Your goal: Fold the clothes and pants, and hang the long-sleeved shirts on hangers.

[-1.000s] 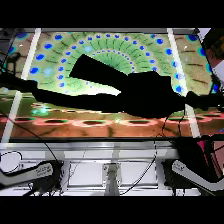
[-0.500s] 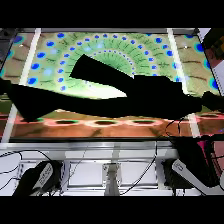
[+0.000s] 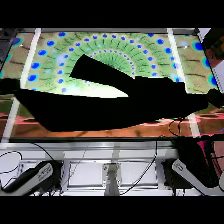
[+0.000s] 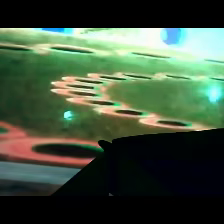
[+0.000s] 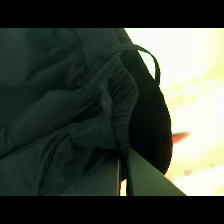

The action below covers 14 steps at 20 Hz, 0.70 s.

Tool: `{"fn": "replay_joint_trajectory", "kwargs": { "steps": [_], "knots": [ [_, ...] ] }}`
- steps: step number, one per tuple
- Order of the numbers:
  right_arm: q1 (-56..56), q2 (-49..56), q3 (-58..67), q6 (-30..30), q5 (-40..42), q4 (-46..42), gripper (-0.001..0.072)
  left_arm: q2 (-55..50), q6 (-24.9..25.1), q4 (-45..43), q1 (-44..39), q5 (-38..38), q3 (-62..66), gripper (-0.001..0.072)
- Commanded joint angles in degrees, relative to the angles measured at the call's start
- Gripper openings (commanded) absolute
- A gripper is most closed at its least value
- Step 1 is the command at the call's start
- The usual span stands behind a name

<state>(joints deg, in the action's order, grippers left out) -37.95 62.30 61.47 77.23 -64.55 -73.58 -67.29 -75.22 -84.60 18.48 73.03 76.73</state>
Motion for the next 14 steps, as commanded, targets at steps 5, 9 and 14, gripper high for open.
{"fn": "replay_joint_trajectory", "kwargs": {
  "steps": [5,9,14],
  "knots": [
    [0.0,3.8,0.0,4.8,2.8,0.3,0.0014,-25.6,-0.4,8.4,-4.5,-28.2,0.0,0.0061],
    [0.0,6.2,-0.1,4.8,2.2,0.2,0.0014,-26.1,-0.5,8.4,-4.9,-28.0,0.0,0.013],
    [0.0,8.2,-0.1,4.8,-1.2,-1.2,0.0014,-20.6,-0.4,7.4,-2.7,-18.1,0.0,0.0006]
  ]
}}
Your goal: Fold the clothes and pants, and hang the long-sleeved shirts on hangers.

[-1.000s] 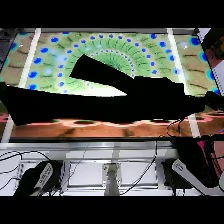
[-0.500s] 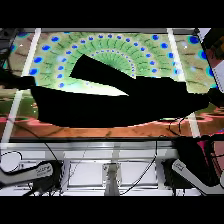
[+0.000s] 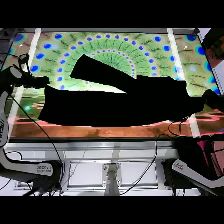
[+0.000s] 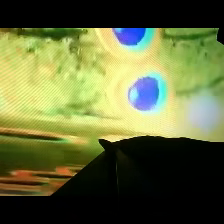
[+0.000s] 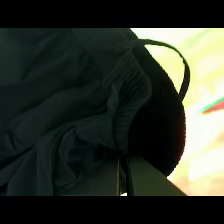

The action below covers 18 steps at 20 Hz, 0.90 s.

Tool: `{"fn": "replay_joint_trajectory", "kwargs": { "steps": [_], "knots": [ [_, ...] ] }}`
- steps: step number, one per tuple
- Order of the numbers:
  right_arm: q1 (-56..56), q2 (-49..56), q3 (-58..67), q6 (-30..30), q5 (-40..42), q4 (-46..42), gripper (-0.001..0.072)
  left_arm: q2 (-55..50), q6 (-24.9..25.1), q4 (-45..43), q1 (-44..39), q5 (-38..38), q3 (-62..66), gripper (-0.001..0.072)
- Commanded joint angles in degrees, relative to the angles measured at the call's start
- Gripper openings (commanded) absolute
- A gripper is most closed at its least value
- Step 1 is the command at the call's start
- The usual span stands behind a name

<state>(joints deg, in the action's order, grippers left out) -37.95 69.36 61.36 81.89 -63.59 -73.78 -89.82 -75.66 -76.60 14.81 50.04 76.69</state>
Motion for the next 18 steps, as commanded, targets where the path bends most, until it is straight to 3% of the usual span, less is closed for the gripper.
{"fn": "replay_joint_trajectory", "kwargs": {
  "steps": [1,3,4,6,9,13,18],
  "knots": [
    [0.0,1.6,0.0,0.2,-3.3,-1.4,0.0014,2.6,0.0,-1.8,1.6,6.4,0.0,0.0006],
    [0.0,1.7,-1.3,0.1,-4.5,-3.2,0.0013,3.1,-1.3,-4.0,3.0,8.1,0.0,0.0007],
    [0.0,1.7,-2.4,0.0,-4.3,-3.6,0.0013,2.8,-1.6,-3.9,3.7,8.7,0.0,0.0047],
    [0.0,1.7,-4.2,-0.1,-4.3,-3.5,0.0014,2.5,-1.6,-3.9,3.9,9.0,0.0,0.0439],
    [0.0,1.8,-4.8,0.3,-4.3,-3.8,0.0014,2.4,-4.2,-2.5,3.4,8.1,0.0,0.0453],
    [-2.6,1.8,-4.8,5.1,-9.4,-9.7,0.0013,0.8,-4.5,19.4,2.0,4.4,0.0,0.0473],
    [-8.3,1.8,-4.8,6.3,-14.3,-9.9,0.0032,-5.4,-4.5,28.0,-5.2,-7.3,0.0,0.0474]
  ]
}}
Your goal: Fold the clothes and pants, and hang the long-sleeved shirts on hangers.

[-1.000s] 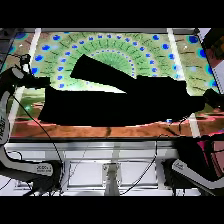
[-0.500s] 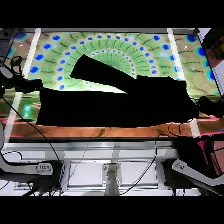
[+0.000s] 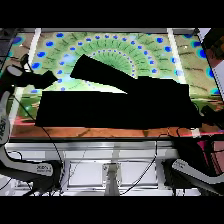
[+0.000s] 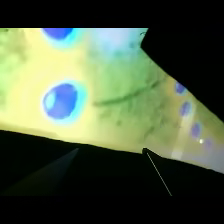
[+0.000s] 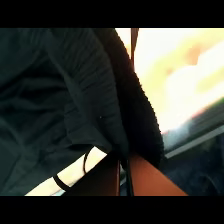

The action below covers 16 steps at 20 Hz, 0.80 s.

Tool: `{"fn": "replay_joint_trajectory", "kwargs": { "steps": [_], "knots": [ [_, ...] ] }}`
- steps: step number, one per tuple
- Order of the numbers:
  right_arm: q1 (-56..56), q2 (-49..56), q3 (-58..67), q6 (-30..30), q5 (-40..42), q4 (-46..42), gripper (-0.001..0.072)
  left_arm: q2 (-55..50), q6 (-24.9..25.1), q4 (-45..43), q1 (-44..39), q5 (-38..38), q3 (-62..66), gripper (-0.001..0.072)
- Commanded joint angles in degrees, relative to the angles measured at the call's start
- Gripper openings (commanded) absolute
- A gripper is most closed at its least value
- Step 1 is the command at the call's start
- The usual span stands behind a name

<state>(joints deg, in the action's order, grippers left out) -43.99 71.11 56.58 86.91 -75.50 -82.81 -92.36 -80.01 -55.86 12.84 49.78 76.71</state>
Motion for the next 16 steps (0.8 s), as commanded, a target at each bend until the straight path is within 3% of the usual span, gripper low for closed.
{"fn": "replay_joint_trajectory", "kwargs": {
  "steps": [1,2,3,6,8,10,16],
  "knots": [
    [-2.4,0.0,0.3,1.5,-1.6,0.1,0.0152,-3.8,-0.1,9.0,-4.3,-10.1,0.0,0.05],
    [-2.4,0.0,1.3,2.1,-0.7,1.8,0.0363,-4.6,-0.1,11.6,-5.0,-13.2,0.0,0.0536],
    [-2.4,0.0,3.0,2.2,0.3,5.6,0.0491,-5.2,-0.1,14.1,-5.6,-15.1,0.0,0.0547],
    [-2.4,0.1,8.7,2.2,7.0,17.4,0.0498,-7.3,-0.1,17.4,-6.4,-15.8,0.2,0.0547],
    [-2.4,1.5,11.2,2.1,7.9,27.5,0.0558,-9.4,-0.1,20.0,-6.6,-15.7,1.0,0.0547],
    [-1.2,3.5,12.1,1.9,7.6,34.4,0.0561,-12.0,-0.1,22.5,-6.7,-15.4,2.9,0.0547],
    [7.2,5.8,12.1,0.4,11.0,35.7,0.0561,-17.6,-0.2,22.6,-6.7,-15.8,6.0,0.0534]
  ]
}}
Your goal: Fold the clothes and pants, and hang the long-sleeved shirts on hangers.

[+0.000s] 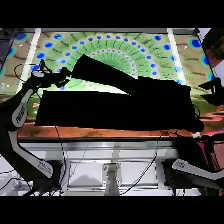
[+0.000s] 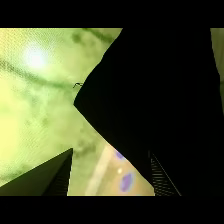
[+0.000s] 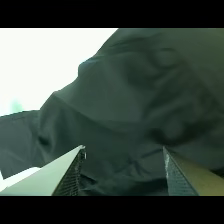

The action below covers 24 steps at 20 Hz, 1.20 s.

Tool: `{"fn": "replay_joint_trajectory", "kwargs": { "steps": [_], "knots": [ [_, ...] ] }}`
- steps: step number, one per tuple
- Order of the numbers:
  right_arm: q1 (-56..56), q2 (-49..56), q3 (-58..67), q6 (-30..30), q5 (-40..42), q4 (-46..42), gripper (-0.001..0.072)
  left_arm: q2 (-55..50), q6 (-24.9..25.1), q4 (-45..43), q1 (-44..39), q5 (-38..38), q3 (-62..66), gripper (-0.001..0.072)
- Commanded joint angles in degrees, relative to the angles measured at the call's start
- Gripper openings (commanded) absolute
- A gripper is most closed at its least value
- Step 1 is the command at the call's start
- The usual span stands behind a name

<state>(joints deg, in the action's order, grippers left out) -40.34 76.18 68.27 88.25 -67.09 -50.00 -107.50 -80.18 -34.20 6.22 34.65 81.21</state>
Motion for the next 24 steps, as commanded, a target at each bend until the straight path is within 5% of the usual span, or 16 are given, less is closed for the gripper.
{"fn": "replay_joint_trajectory", "kwargs": {
  "steps": [1,6,9,15,21,24],
  "knots": [
    [5.1,0.8,0.4,-0.9,3.7,2.8,0.056,-3.3,-0.1,0.9,0.0,-0.9,2.5,0.0519],
    [11.5,0.8,0.4,-0.9,8.6,2.8,0.056,-8.0,-2.1,5.6,-0.1,-1.0,7.7,0.0436],
    [13.6,0.8,0.4,-0.9,11.2,2.6,0.056,-8.8,-1.7,6.4,-0.2,-1.0,9.6,0.001],
    [10.4,4.3,1.1,-0.8,12.8,-0.7,0.0561,-4.3,0.4,1.3,4.9,5.2,10.1,0.0003],
    [5.2,16.9,8.8,-0.9,13.0,-1.5,0.056,3.6,-11.2,-32.5,13.0,22.8,10.1,0.0002],
    [5.2,22.9,13.4,-0.8,13.9,-1.9,0.056,3.8,-11.4,-39.4,13.6,30.5,10.1,0.0003]
  ]
}}
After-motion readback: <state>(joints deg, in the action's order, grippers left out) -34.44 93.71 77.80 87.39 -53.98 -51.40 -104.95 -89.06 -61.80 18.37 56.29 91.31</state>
